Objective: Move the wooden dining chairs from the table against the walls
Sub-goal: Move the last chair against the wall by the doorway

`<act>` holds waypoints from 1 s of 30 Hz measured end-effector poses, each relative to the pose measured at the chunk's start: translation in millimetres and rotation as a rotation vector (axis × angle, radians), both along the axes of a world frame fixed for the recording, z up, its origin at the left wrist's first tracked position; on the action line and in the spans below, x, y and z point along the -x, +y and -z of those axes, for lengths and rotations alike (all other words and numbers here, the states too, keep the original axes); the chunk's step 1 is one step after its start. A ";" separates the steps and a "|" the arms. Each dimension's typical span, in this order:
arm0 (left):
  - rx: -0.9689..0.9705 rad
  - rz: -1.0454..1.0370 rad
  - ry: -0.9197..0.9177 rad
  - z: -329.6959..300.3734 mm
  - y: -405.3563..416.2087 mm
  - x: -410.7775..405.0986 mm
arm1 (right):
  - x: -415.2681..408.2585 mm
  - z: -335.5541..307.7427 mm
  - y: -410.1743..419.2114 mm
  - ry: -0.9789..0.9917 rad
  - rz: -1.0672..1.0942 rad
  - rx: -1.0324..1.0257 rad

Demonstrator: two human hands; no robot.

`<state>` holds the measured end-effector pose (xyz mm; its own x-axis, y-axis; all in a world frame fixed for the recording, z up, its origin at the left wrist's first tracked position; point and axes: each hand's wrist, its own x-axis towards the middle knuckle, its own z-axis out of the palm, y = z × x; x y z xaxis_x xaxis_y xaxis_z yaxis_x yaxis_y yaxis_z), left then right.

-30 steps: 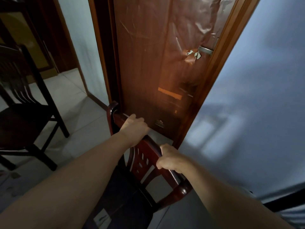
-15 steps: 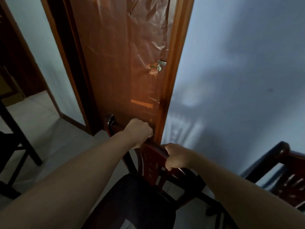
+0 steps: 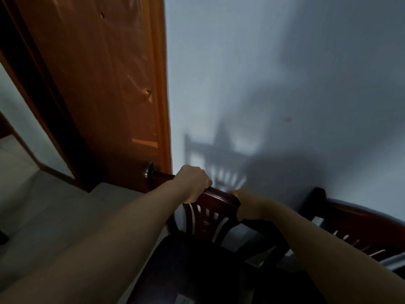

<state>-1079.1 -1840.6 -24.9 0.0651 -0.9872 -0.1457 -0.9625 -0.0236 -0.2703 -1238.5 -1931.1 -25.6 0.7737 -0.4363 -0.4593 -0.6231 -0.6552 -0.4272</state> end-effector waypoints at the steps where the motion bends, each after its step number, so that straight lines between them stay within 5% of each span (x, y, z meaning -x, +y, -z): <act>1: -0.002 -0.001 0.001 3.5 -12.2 4.7 | 5.7 4.1 -12.0 -0.013 0.002 0.001; 13: 0.133 -0.039 0.052 38.9 -105.9 -26.8 | -6.5 60.1 -88.8 -0.185 0.227 0.301; 30: 0.248 -0.036 0.142 84.5 -162.8 -59.7 | -36.2 89.6 -131.9 -0.050 0.498 0.470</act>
